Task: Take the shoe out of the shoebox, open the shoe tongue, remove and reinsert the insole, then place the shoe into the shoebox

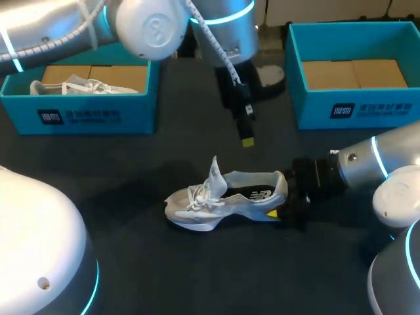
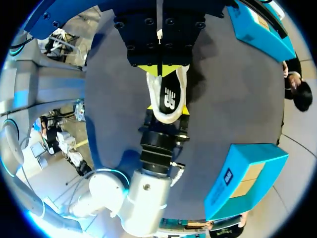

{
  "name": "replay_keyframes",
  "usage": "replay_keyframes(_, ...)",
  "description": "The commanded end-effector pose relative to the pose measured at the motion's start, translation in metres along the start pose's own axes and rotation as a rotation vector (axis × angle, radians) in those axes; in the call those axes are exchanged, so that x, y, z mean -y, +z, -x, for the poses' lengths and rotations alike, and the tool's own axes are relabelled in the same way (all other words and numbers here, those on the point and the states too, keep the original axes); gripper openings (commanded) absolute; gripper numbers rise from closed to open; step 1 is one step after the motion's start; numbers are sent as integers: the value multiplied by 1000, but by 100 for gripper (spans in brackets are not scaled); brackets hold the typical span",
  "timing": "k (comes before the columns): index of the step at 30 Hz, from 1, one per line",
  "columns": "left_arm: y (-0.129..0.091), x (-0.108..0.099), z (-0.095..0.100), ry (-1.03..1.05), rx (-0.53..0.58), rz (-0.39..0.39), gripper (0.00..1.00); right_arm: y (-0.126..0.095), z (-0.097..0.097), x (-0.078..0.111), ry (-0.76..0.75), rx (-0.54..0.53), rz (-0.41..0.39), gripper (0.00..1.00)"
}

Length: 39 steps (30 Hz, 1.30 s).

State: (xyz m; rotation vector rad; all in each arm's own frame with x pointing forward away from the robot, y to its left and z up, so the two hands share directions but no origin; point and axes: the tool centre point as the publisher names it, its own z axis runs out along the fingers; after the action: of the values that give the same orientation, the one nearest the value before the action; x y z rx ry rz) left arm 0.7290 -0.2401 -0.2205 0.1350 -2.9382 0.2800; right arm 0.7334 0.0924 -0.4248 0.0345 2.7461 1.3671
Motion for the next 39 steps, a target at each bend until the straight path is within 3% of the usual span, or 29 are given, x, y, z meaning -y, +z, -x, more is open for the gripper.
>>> replay_keyframes(1, 19, 8, 2, 27, -22, 28, 0, 1, -2, 0, 0, 2, -4, 0)
replay_keyframes(10, 63, 6, -7, 63, -84, 101, 0, 1, -2, 0, 0, 2, -4, 0)
replay_keyframes(23, 112, 8, -4, 76, -160, 120, 0, 1, -2, 0, 0, 2, -4, 0)
replay_keyframes(39, 112, 8, -4, 76, -160, 120, 0, 1, -2, 0, 0, 2, -4, 0)
